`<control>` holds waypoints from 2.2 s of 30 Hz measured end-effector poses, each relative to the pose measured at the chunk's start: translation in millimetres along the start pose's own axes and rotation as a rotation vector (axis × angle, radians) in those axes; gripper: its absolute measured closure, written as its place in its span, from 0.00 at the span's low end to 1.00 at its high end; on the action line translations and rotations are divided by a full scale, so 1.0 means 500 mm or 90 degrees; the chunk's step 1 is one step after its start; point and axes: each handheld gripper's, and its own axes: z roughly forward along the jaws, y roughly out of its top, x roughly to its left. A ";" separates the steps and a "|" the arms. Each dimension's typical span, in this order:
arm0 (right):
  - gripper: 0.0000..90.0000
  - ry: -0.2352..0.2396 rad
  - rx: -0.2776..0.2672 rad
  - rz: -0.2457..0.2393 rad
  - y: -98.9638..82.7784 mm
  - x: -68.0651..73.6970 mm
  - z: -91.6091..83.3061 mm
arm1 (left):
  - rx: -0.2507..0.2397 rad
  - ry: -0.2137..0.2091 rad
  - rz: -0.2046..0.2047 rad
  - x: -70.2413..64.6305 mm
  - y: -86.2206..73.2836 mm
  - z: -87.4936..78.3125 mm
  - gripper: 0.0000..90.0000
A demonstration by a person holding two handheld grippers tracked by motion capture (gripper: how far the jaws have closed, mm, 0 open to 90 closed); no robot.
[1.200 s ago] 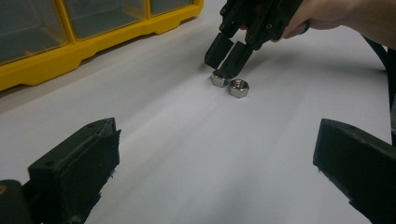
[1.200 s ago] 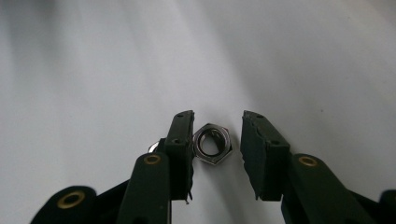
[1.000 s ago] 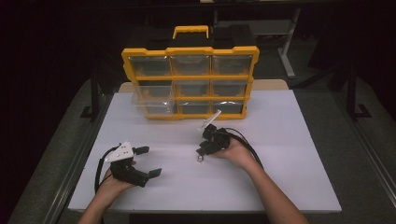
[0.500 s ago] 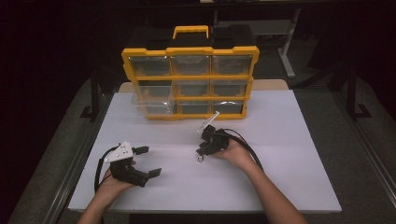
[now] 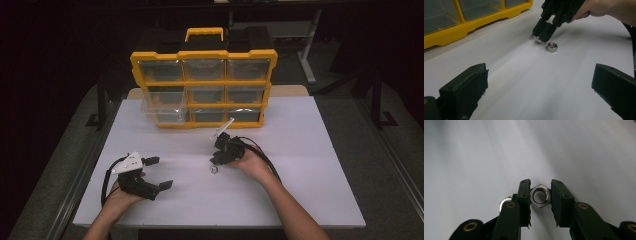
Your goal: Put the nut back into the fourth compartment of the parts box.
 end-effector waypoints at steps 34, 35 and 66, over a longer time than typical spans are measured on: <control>0.77 0.010 -0.084 0.025 0.114 -0.011 -0.129 | 0.002 0.000 -0.005 0.000 0.001 -0.002 0.00; 0.77 0.012 -0.087 0.029 0.119 -0.010 -0.133 | 0.002 0.000 0.001 0.001 0.002 -0.002 0.00; 0.77 -0.017 -0.149 0.007 0.280 -0.019 -0.228 | -0.008 -0.002 -0.009 0.000 0.002 -0.002 0.00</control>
